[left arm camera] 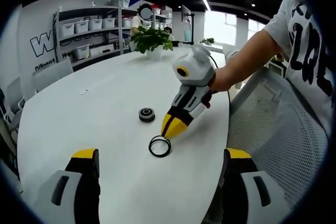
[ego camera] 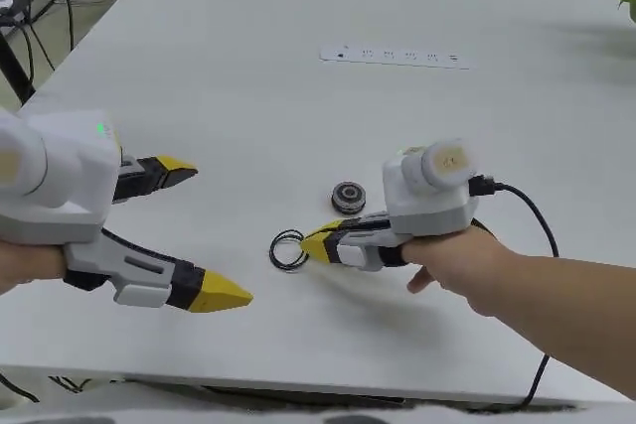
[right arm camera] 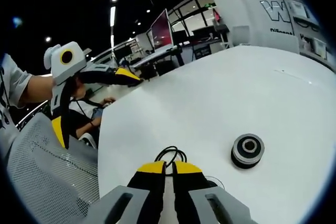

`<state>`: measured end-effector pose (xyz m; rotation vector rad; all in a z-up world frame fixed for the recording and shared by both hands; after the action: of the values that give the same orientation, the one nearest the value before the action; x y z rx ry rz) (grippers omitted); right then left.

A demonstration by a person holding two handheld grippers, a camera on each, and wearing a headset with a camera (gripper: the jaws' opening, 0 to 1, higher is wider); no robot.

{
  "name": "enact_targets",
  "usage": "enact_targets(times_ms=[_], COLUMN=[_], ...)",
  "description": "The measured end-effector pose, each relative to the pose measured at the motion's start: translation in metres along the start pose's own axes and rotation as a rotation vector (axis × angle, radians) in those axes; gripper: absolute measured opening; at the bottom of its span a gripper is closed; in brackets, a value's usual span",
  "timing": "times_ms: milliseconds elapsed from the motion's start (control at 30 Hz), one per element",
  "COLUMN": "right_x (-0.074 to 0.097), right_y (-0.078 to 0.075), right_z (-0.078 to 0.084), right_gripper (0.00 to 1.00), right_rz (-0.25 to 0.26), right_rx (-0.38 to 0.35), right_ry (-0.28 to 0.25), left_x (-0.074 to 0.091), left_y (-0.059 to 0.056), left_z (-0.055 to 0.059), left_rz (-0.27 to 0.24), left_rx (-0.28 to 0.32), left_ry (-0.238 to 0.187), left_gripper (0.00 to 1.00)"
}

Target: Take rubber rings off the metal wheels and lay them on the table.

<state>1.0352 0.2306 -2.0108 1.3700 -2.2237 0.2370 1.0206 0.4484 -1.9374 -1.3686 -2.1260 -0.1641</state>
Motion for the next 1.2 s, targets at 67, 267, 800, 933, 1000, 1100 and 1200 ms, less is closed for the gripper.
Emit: enact_targets(times_ms=[67,267,800,933,1000,1100,1200], right_x=[0.0,0.001,0.02,0.026,0.028,0.032,0.035], right_y=[0.0,0.0,-0.016,-0.021,-0.024,-0.027,-0.03], right_z=[0.0,0.0,-0.01,-0.011,-0.011,-0.011,-0.011], right_gripper=[0.04,0.09,0.23,0.25,0.26,0.27,0.29], right_rz=[0.005,0.017,0.088,0.112,0.12,0.136,0.155], right_rx=[0.017,0.029,0.012,0.004,0.004,0.0,-0.001], right_ry=[0.003,0.0,-0.094,-0.111,-0.115,-0.124,-0.13], left_x=[0.0,-0.001,-0.005,-0.009,-0.012,-0.016,-0.02], left_y=[0.0,0.001,0.007,0.01,0.012,0.014,0.016], left_z=[0.0,-0.001,-0.007,-0.014,-0.017,-0.022,-0.028], left_rz=[0.001,0.002,0.002,-0.001,-0.001,0.0,0.002], left_rx=[0.0,0.0,-0.003,-0.006,-0.009,-0.013,-0.014], left_ry=[0.002,0.004,0.007,-0.003,-0.004,-0.01,-0.016], left_gripper=[0.97,0.96,0.95,0.95,0.94,0.94,0.93])
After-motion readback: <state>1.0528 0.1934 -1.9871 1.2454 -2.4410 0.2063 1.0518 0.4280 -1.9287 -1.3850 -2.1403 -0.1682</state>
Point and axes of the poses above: the centre of the closed fingertips' face, and the gripper's own axes: x roughly backward along the fingers, y roughly to its left, z roughly out of its underside, the point moved 10 cm from there along x, roughly backward along the fingers, and after that the axes turned 15 degrees about x, right-handed, at the moved point
